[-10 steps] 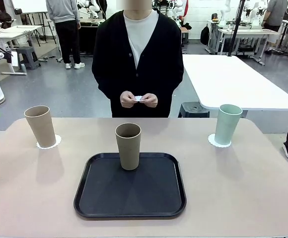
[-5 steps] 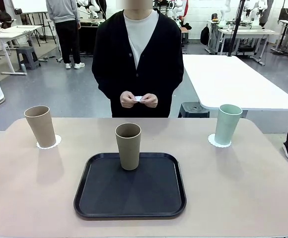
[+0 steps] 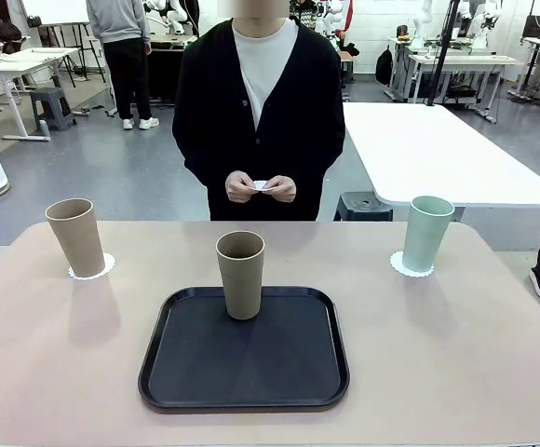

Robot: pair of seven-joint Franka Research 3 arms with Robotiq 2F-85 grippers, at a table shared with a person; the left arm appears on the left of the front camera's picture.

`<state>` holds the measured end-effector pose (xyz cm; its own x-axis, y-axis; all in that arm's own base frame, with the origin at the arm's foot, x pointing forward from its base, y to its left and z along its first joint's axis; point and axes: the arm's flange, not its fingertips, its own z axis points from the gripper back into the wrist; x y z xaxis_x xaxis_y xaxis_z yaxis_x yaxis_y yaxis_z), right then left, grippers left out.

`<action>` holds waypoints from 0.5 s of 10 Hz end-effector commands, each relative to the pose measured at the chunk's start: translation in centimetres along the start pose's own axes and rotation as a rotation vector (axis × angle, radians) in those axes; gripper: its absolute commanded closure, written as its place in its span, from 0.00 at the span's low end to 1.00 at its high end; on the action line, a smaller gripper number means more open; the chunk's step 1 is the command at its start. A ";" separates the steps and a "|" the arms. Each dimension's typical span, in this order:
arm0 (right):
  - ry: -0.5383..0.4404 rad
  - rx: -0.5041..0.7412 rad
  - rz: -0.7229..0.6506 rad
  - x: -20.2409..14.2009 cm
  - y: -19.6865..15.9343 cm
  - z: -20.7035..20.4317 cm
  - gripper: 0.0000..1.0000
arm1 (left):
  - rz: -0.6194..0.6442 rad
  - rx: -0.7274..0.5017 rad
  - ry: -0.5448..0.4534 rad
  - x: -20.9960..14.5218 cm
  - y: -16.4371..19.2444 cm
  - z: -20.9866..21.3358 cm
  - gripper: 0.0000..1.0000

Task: Place coasters on the table and set cups on them.
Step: Take one Reusable plastic cup from the Flat Tray and place it on a coaster set by the human.

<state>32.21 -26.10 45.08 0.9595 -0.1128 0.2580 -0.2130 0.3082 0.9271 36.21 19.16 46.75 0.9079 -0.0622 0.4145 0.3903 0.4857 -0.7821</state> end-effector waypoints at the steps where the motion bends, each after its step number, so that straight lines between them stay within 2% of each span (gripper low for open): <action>1: -0.015 0.001 -0.012 0.3 0.3 0.0 0.00 | -0.009 -0.127 -0.020 -1.2 2.2 0.9 0.00; 5: -0.015 0.001 -0.012 0.3 0.3 0.0 0.00 | 0.045 -0.170 -0.040 -2.3 3.8 5.1 0.00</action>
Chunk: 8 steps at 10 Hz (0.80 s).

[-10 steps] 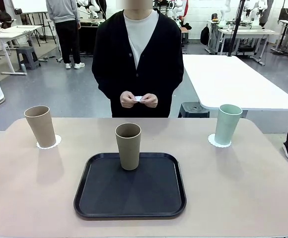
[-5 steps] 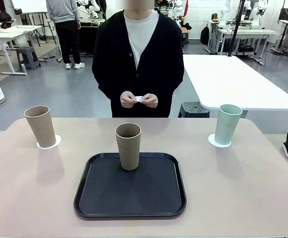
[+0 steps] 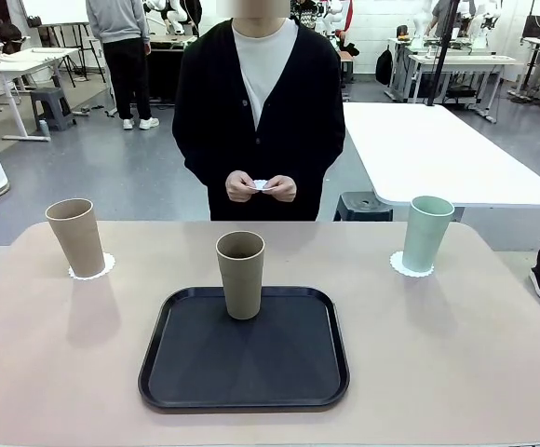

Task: Place coasters on the table and set cups on them.
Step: Take one Reusable plastic cup from the Flat Tray and place it on a coaster set by the human.

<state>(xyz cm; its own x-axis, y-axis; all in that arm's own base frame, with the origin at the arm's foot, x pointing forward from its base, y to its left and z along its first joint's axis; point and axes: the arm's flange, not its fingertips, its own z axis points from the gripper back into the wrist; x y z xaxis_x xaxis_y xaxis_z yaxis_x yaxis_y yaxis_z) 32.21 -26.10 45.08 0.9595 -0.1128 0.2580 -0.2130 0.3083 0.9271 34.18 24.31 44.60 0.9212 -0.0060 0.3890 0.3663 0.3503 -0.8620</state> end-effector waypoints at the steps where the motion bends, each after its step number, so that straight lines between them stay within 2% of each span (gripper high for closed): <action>1: -0.015 0.001 -0.012 0.3 0.3 0.0 0.00 | 0.001 -0.021 -0.004 0.7 0.3 1.5 0.00; 4: -0.015 0.001 -0.012 0.3 0.3 0.0 0.00 | -0.001 -0.035 0.041 1.6 0.8 -0.1 0.00; 5: -0.015 0.001 -0.012 0.3 0.3 0.0 0.00 | 0.016 -0.009 0.011 0.4 0.6 0.9 0.00; 8: -0.015 0.001 -0.012 0.3 0.3 0.0 0.00 | 0.016 -0.009 0.011 0.4 0.6 0.9 0.00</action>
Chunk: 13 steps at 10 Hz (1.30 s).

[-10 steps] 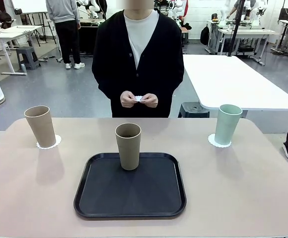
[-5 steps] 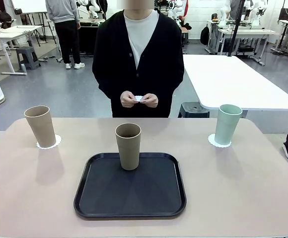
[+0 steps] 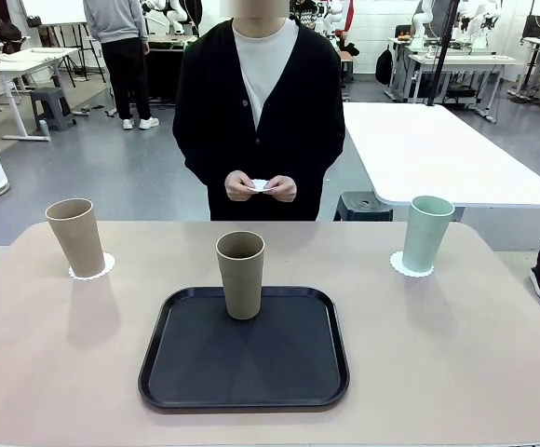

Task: Place coasters on the table and set cups on them.
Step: Take one Reusable plastic cup from the Flat Tray and place it on a coaster set by the human.

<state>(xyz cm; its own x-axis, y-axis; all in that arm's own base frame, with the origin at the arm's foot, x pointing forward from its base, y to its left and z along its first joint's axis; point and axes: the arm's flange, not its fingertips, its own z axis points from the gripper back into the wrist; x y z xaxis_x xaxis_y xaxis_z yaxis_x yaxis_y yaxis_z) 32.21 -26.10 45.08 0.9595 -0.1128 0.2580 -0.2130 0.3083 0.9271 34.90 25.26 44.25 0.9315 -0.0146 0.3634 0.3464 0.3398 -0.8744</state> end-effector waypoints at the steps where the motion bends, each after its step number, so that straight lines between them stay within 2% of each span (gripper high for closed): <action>1: -0.015 0.001 -0.012 0.3 0.3 0.0 0.00 | -0.007 0.002 -0.007 -0.1 -0.3 0.3 0.00; 13: -0.015 0.001 -0.012 0.3 0.3 0.0 0.00 | -0.007 0.002 -0.007 -0.1 -0.3 0.3 0.00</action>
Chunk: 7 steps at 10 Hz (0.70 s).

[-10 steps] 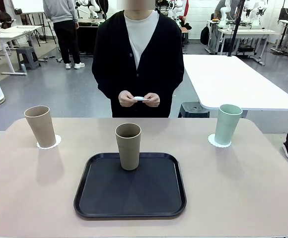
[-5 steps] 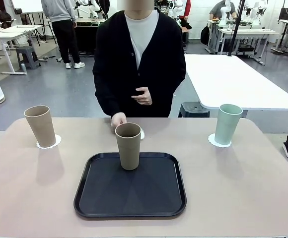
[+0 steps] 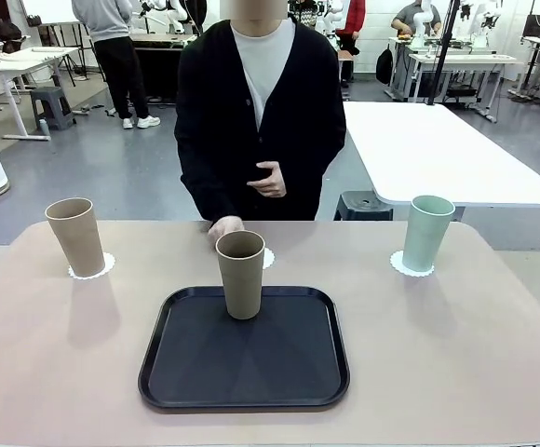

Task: Place coasters on the table and set cups on them.
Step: Take one Reusable plastic cup from the Flat Tray and place it on a coaster set by the human.

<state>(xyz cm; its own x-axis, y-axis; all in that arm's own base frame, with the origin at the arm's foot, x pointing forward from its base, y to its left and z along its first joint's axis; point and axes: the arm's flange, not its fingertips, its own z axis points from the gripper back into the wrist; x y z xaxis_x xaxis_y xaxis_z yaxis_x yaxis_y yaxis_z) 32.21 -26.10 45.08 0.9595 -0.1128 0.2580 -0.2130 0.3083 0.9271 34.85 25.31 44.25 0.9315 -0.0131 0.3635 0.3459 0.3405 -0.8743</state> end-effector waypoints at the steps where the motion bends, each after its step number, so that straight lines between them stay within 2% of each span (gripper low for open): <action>1: -0.015 0.001 -0.012 0.3 0.3 0.0 0.00 | -0.007 0.001 -0.005 0.0 -0.3 0.2 0.00; 7: 0.000 0.000 0.000 0.0 0.0 0.0 0.00 | -0.007 0.001 -0.005 0.0 -0.3 0.2 0.00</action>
<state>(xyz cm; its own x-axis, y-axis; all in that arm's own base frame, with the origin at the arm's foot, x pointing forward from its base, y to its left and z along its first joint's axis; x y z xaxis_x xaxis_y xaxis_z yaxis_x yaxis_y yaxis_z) 32.21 -26.10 45.08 0.9595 -0.1126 0.2584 -0.2134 0.3083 0.9270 34.86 25.31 44.25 0.9315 -0.0131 0.3635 0.3459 0.3405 -0.8743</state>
